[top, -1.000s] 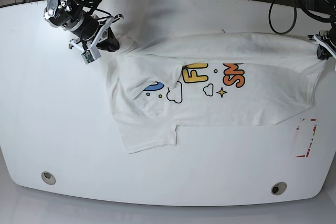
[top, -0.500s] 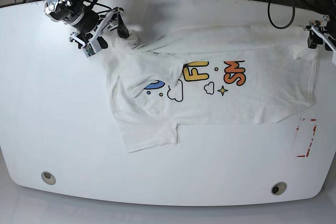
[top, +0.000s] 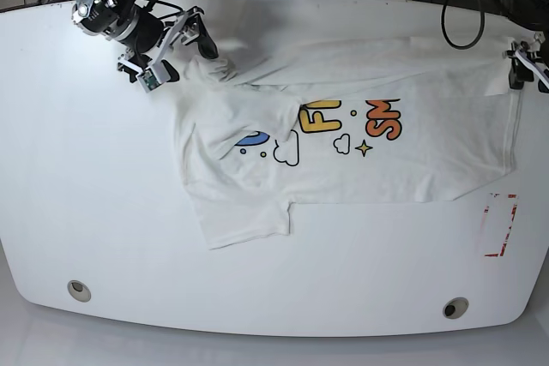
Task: Fold the T-shirt properly
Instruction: 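Open both grippers and release the flattened shirt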
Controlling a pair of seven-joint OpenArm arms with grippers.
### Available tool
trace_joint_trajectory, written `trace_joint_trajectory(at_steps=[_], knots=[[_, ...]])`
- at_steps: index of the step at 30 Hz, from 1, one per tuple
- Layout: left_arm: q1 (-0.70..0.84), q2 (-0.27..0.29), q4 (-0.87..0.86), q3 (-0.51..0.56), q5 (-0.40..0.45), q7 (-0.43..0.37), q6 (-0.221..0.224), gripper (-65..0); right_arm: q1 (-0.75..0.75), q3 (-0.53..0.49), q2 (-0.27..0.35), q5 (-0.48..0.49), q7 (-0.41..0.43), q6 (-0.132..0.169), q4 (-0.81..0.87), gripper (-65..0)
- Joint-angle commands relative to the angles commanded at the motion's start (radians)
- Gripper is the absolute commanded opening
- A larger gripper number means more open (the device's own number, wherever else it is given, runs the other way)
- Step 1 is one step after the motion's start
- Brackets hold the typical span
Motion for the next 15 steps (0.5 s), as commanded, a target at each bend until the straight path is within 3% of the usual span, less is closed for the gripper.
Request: trace_joint_trajectory(at_steps=[6, 15], knots=[[-0.046, -0.003, -0.002, 0.000, 0.008, 0.000, 0.000, -29.7, 0.006, 0.000, 0.066, -0.041, -0.069, 0.002, 0.002, -15.4], [-0.118, -0.032, -0.008, 0.000, 0.009, 0.000, 0.003, -29.7, 0.101, 0.066, 0.032, -0.158, -0.068, 0.002, -0.014, -15.4]])
